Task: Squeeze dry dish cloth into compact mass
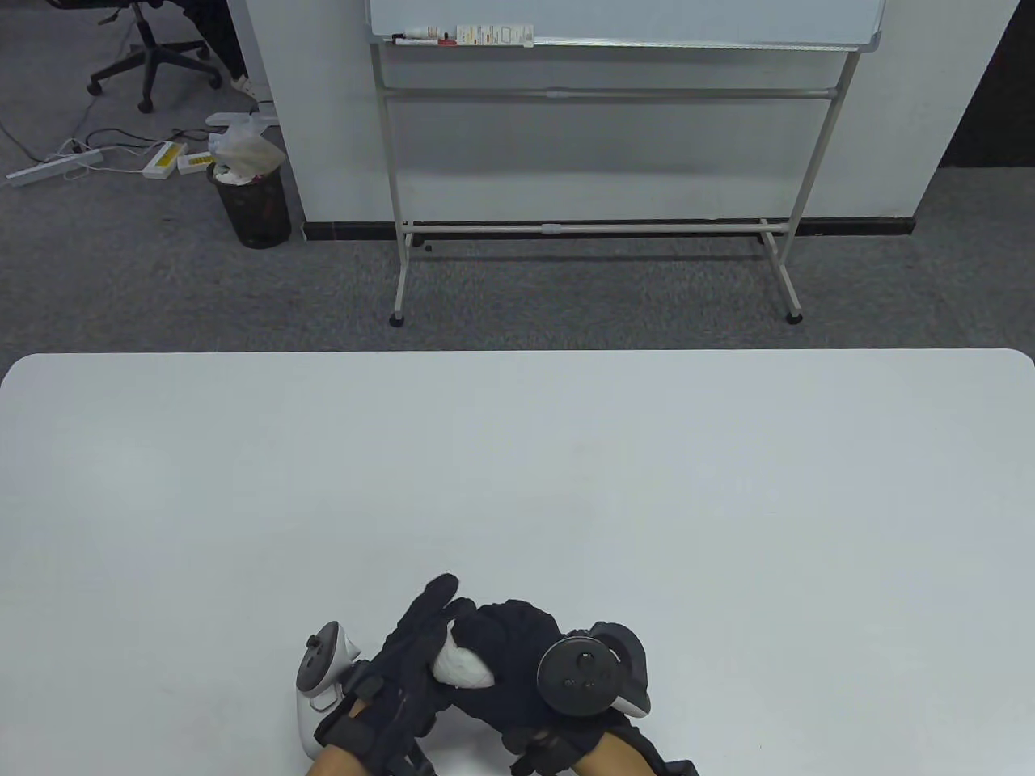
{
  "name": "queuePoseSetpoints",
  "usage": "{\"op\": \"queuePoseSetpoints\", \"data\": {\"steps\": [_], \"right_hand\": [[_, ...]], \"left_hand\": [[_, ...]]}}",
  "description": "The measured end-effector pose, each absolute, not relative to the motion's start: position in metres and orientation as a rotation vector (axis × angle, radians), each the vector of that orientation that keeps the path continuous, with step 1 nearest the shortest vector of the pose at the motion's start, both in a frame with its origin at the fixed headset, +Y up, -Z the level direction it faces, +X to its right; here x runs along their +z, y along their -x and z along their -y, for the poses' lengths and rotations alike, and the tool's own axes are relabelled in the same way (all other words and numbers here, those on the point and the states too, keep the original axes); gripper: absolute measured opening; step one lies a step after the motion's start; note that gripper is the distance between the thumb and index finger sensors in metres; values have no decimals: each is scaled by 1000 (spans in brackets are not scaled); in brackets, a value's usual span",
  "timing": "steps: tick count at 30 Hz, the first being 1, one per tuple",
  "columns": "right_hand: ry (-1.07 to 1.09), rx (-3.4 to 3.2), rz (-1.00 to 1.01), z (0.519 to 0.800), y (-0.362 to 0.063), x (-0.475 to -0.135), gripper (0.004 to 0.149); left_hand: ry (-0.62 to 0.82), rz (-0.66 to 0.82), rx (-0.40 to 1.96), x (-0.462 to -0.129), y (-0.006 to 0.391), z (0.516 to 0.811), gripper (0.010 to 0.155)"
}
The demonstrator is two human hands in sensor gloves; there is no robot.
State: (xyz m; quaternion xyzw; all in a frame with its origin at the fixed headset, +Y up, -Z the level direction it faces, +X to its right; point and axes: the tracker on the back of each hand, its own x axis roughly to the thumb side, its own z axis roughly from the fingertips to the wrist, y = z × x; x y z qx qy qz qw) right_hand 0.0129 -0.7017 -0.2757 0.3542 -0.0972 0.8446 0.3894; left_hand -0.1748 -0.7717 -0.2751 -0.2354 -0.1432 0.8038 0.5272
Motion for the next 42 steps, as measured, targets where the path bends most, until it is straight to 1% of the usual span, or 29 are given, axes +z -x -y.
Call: {"op": "queuePoseSetpoints", "data": {"steps": [1,2,4,7,9,10,12,15,18,21,23,26,28,31,33,35,37,39,40,41,42], "right_hand": [[-901,2135,251,703,-12,-275,72],[-899,2115,270,704,-13,-274,74],[-873,2069,303,709,-14,-275,79],[-838,1980,280,715,-11,-277,88],[-814,1989,344,714,-11,-276,93],[-798,2007,359,713,-12,-277,95],[-762,1970,356,714,-14,-278,95],[-655,1831,257,720,-15,-280,94],[-615,1731,165,723,-12,-279,93],[-629,1692,58,724,-8,-277,94],[-649,1745,23,724,-6,-276,94],[-697,1730,-44,723,-3,-277,93],[-710,1674,-94,721,-6,-278,93],[-742,1660,-66,712,-17,-280,90],[-725,1643,-1,705,-24,-279,87],[-758,1675,69,698,-30,-278,86],[-816,1748,108,693,-31,-276,92],[-877,1812,122,690,-28,-273,101],[-902,1832,117,690,-25,-272,104],[-938,1867,96,690,-21,-270,107],[-949,1853,79,690,-19,-269,109]], "left_hand": [[632,388,1990,-274,173,774,69],[652,400,2026,-273,173,774,72],[628,446,2081,-272,171,773,78],[642,519,2095,-271,165,770,83],[639,549,2126,-270,161,767,86],[662,579,2106,-269,159,767,88],[663,618,2074,-269,157,764,90],[592,667,1924,-266,153,757,95],[483,640,1824,-267,153,753,98],[321,531,1761,-270,161,751,96],[271,456,1749,-271,168,753,92],[200,382,1766,-273,176,755,88],[184,371,1783,-276,182,755,84],[250,415,1847,-281,189,753,80],[282,421,1832,-283,192,752,79],[317,439,1844,-284,190,751,79],[372,493,1820,-284,185,748,79],[428,542,1701,-283,178,746,80],[433,568,1651,-283,175,745,80],[445,580,1645,-281,170,746,82],[489,586,1673,-280,167,748,85]]}}
